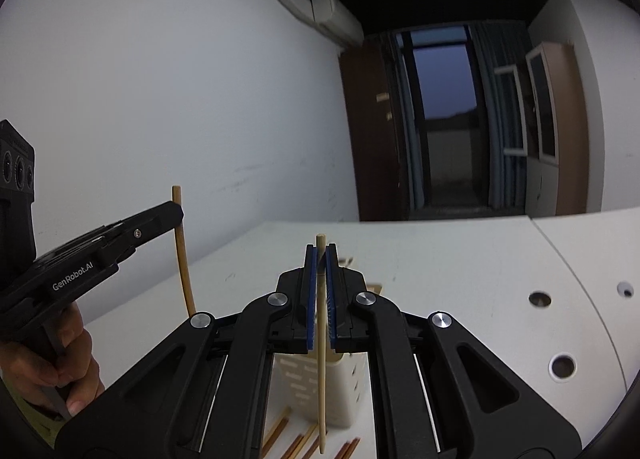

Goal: Organize utensils
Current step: 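Lift both held chopsticks upright and carry them over the cream utensil holder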

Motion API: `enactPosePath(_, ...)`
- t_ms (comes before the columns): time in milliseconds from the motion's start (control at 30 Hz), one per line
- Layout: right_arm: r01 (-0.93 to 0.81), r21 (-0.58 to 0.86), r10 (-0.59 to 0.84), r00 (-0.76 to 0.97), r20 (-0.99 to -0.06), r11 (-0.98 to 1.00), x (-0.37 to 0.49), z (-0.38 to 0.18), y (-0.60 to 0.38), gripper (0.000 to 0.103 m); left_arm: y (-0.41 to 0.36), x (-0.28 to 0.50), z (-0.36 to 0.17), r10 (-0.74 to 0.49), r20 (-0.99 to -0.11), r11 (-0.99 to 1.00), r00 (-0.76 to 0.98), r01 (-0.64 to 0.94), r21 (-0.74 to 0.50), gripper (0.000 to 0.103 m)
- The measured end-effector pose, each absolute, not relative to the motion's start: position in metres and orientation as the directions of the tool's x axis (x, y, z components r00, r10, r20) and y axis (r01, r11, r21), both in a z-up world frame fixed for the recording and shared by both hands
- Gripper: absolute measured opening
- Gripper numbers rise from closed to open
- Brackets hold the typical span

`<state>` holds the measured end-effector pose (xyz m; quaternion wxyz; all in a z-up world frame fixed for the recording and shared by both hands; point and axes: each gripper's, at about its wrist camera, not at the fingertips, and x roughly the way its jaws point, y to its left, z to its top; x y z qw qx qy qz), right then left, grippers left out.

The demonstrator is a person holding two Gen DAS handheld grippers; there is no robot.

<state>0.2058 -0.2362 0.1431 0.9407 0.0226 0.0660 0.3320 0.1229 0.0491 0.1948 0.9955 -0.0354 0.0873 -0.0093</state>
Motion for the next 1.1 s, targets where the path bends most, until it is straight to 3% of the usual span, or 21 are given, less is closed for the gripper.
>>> enactPosePath(433, -0.633, 0.049, 0.633, 0.774, 0.025, 0.772, 0.229, 0.170, -0.225, 0.004, 0.033, 0.132, 0.221, 0.005, -0.055, 0.999, 0.998, -0.007, -0.043, 0.006)
enactPosePath(733, -0.667, 0.030, 0.663, 0.744, 0.084, 0.744, 0.242, 0.171, -0.222, 0.004, 0.026, 0.131, 0.242, 0.039, 0.141, 0.998, 0.989, -0.031, -0.060, 0.006)
enactPosePath(1100, -0.675, 0.028, 0.672, 0.736, 0.083, 0.737, 0.268, 0.150, -0.215, 0.004, 0.026, 0.158, 0.213, 0.011, 0.121, 0.996, 0.993, -0.001, -0.085, 0.006)
